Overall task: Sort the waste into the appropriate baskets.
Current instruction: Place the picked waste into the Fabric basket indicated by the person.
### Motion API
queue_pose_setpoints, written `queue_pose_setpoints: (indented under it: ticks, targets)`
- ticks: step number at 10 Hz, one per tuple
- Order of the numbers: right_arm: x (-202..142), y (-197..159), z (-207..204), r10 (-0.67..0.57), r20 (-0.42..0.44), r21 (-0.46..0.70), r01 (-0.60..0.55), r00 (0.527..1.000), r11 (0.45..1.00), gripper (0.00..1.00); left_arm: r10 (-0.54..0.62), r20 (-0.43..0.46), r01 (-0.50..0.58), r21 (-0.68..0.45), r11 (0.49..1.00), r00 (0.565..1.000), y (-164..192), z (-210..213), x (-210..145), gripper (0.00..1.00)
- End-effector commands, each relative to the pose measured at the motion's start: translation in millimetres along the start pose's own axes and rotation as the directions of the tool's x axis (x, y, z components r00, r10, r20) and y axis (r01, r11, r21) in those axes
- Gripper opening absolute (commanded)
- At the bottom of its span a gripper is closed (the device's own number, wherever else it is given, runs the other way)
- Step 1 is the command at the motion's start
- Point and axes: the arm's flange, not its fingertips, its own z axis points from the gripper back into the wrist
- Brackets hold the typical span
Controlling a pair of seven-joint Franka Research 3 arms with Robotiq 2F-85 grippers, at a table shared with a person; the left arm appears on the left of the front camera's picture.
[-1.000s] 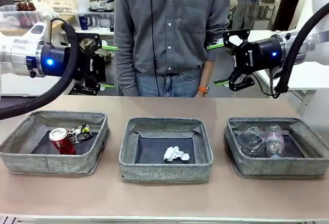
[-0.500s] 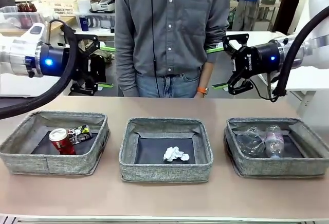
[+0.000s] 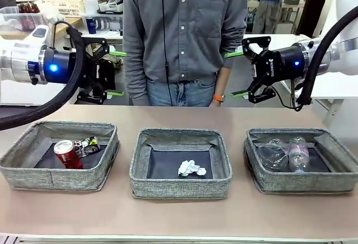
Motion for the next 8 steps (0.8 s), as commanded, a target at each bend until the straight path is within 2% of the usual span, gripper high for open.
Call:
queue_pose_setpoints:
  ticks: [1, 8]
  targets:
    - [0.2, 3.5, 1.9, 0.006, -0.007, 0.006, -0.006, 1.000, 1.000, 1.00, 0.012, 0.009, -0.012, 0.008, 1.000, 1.000, -5.0, 0.5, -2.9, 1.00]
    - [0.2, 3.5, 1.9, 0.006, -0.007, 0.006, -0.006, 1.000, 1.000, 1.00, 0.012, 0.009, -0.012, 0.008, 1.000, 1.000, -5.0, 0.5, -2.9, 1.00]
